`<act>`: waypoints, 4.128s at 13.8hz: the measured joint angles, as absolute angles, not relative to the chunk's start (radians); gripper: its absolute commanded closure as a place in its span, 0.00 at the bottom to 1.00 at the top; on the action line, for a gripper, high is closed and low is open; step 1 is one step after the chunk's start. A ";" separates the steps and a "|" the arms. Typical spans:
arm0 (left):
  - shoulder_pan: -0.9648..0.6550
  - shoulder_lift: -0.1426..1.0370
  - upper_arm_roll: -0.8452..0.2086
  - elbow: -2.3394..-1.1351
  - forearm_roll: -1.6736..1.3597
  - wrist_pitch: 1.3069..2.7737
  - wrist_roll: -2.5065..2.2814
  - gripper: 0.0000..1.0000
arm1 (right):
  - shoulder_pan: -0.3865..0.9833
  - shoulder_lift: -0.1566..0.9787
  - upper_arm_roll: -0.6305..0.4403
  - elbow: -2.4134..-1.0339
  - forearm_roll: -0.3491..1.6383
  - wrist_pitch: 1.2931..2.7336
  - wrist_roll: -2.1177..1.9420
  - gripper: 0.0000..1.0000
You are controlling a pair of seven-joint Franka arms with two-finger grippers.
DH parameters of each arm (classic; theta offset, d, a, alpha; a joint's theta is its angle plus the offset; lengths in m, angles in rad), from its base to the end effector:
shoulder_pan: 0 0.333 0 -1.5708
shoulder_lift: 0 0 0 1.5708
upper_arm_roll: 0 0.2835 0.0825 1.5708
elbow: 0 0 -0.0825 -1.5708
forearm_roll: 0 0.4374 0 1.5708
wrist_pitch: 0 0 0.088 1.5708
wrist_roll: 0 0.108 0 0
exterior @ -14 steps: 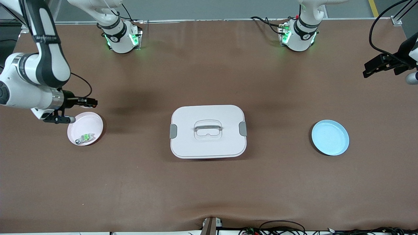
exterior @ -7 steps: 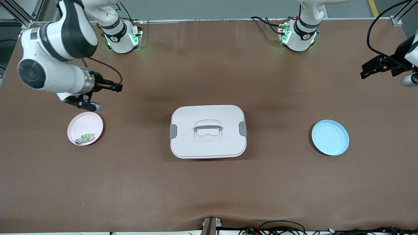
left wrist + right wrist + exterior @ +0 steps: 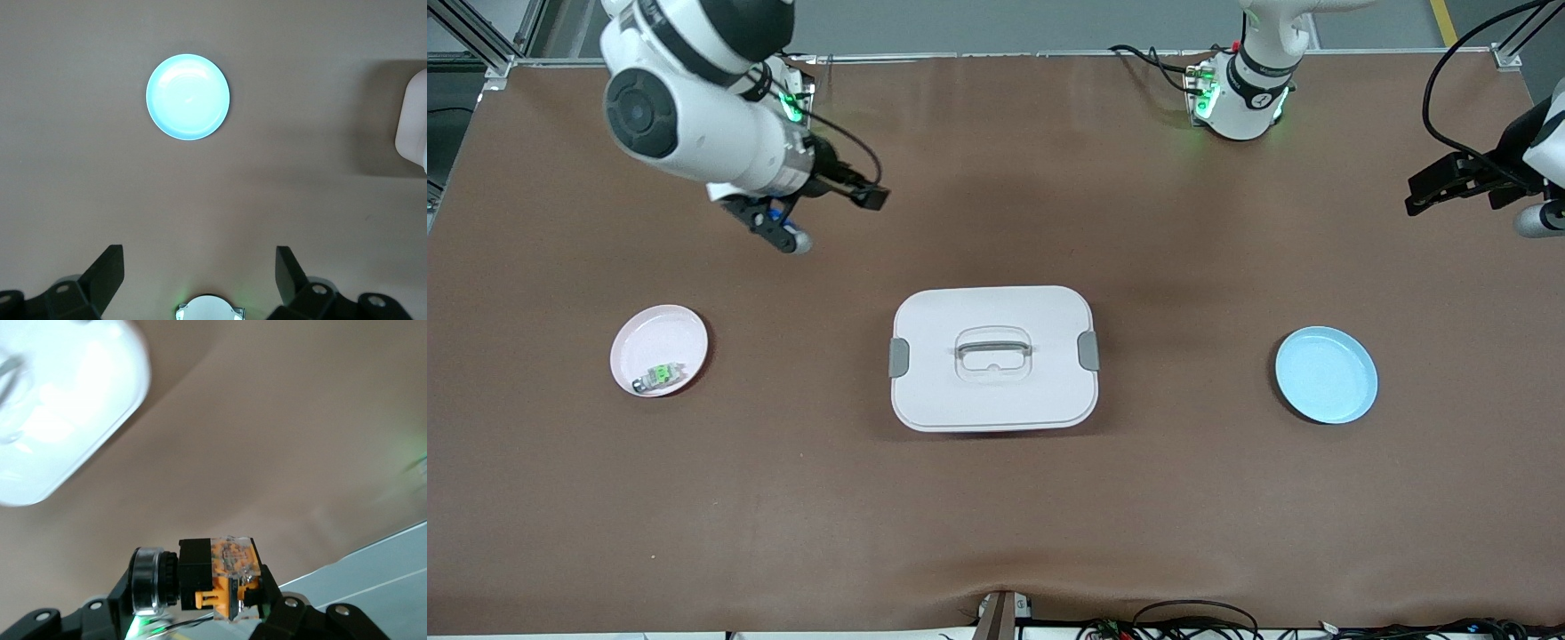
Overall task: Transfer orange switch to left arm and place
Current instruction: 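Lift the switch with the right gripper and carry it past the box, then reach the left gripper toward the switch held by the right gripper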
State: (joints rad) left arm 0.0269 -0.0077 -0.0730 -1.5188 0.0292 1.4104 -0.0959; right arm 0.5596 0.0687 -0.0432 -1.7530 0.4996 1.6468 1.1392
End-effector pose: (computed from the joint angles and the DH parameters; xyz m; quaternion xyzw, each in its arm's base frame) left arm 0.5882 -0.0238 0.6093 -0.9983 -0.0265 0.0492 0.0183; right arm 0.5123 0.3471 0.4717 -0.9068 0.3342 0.2358 0.1018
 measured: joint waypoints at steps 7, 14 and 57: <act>0.022 -0.008 -0.075 -1.519 0.029 1.398 -0.095 0.00 | 0.697 0.188 -0.044 -1.659 0.734 1.912 1.400 0.76; -0.013 -0.005 -0.123 -1.524 0.028 1.403 -0.095 0.00 | 0.769 0.307 -0.045 -1.553 0.866 2.097 1.540 0.76; -0.016 -0.200 -0.496 -2.229 -1.234 2.317 0.206 0.19 | 0.818 0.405 -0.046 -1.457 0.888 2.228 1.685 0.76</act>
State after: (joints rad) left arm -0.0162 -0.2001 -0.4957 -2.2292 -1.2335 2.3173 0.2058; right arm 0.8178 0.4053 -0.0458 -1.4571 0.8878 2.2282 1.6847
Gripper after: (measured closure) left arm 0.154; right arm 0.273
